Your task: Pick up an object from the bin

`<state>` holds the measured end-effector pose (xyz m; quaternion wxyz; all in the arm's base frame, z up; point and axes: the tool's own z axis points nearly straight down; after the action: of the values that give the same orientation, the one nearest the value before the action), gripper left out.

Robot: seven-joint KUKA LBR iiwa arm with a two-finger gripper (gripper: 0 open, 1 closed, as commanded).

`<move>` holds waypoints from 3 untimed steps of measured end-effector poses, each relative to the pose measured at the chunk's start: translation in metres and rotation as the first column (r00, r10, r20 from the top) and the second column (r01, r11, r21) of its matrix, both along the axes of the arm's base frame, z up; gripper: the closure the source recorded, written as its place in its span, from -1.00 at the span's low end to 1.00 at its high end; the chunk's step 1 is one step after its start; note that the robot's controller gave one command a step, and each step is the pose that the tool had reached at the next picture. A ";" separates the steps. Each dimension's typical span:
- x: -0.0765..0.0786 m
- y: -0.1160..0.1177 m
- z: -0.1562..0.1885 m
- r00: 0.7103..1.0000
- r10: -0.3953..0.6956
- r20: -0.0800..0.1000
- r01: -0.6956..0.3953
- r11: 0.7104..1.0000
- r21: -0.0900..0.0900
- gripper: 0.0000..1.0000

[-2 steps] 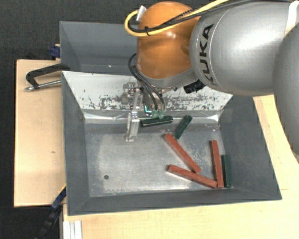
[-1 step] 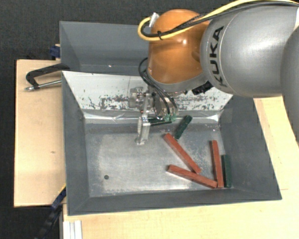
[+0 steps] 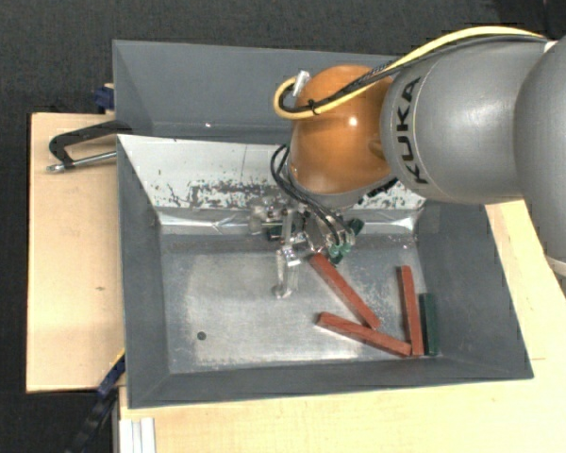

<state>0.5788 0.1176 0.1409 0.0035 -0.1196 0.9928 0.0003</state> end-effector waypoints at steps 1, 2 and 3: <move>-0.002 -0.016 -0.029 0.962 0.273 -0.009 -0.273 0.962 0.000 -1.00; 0.000 -0.041 -0.038 0.917 0.398 -0.005 -0.398 0.917 -0.001 -1.00; -0.008 -0.063 -0.033 0.862 0.506 -0.006 -0.506 0.862 -0.001 -1.00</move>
Offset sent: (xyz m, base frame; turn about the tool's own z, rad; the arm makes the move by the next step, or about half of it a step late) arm -0.0007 -0.0545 -0.0450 -0.4397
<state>0.5710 0.0541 0.1075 0.0004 -0.3759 0.9266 0.0004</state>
